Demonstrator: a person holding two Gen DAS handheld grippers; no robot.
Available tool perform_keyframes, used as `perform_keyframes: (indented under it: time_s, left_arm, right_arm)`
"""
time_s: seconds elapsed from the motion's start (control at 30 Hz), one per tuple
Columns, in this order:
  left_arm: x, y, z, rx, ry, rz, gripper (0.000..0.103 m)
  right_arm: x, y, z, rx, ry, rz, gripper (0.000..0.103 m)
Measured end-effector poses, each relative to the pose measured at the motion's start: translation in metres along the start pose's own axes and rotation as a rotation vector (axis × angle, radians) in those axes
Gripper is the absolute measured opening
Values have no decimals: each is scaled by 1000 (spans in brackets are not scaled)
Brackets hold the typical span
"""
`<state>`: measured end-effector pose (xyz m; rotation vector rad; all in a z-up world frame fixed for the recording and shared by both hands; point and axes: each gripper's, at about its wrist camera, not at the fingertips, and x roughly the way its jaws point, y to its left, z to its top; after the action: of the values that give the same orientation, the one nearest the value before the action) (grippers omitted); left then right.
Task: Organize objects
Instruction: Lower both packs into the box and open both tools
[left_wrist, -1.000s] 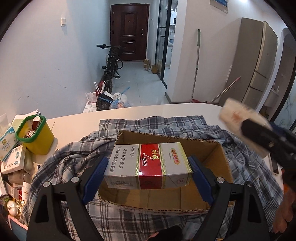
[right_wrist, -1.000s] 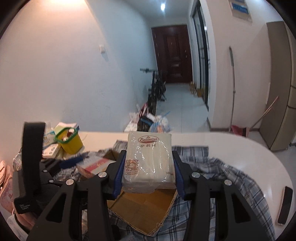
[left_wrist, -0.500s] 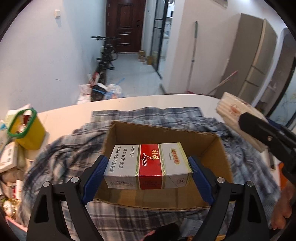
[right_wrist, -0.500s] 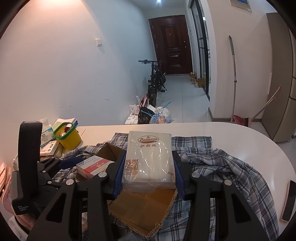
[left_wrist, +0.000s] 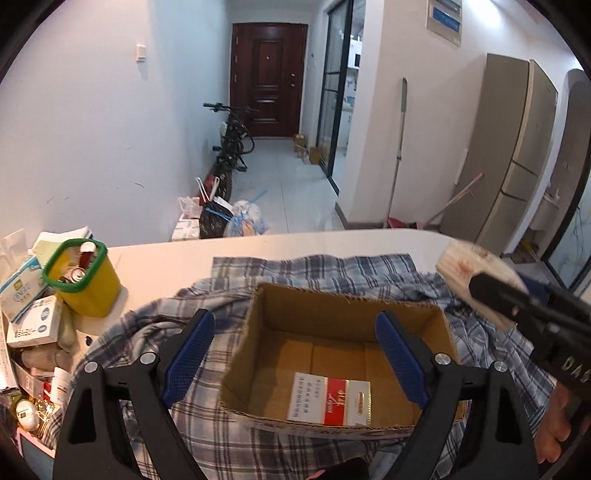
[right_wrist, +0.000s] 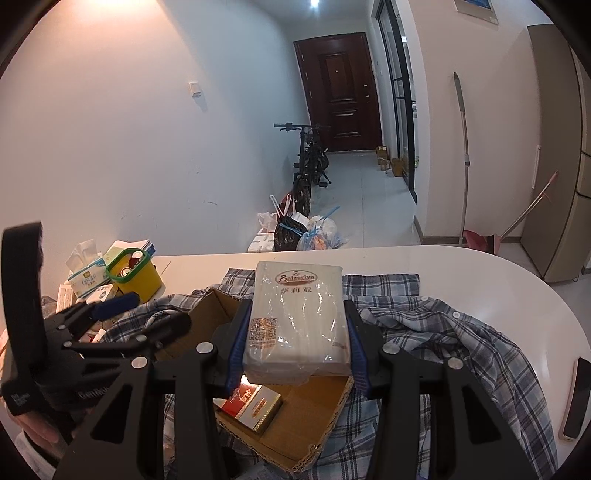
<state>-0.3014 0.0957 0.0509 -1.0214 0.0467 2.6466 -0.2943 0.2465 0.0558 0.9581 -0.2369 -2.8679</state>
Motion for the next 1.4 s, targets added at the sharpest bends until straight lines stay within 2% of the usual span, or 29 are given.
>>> perform_keyframes:
  time_s: [0.17,0.33,0.43,0.47,0.6,0.77,0.93,1.1,1.3,1.4]
  left_arm:
    - [-10,11,4,-43,-39,31,91]
    - [-18,18,6,-65,-64,24,91]
    - [-19,21,7,-79,-59,10,91]
    - [-19,22,7,-83,-58,5,91]
    - [-21,17,7,-73,-57,-29,91]
    - [-27,11,7,-38,-76,1,91]
    - [-5,16,5,-44,18,24,91]
    - [13,21,0,-45,66,42,91]
    - [34,23,-6,-31,136,125,91]
    - [41,23,-9,-27,156,171,91]
  right_arm:
    - [9,0,-3,-15,29,-10,46]
    - [22,-2,-7,-4,80,9,48]
    - [28,-2,-9,8,117,35,55]
    - [30,-2,-9,14,123,46,61]
    - [23,-2,-9,30,83,17,77]
    - [16,-10,-3,49,54,-8,79]
    - [29,-23,-5,126,126,7,84]
    - [50,-33,-11,184,228,18,84]
    - [68,-39,-23,239,326,60,84]
    - [74,-28,-27,193,370,76,84]
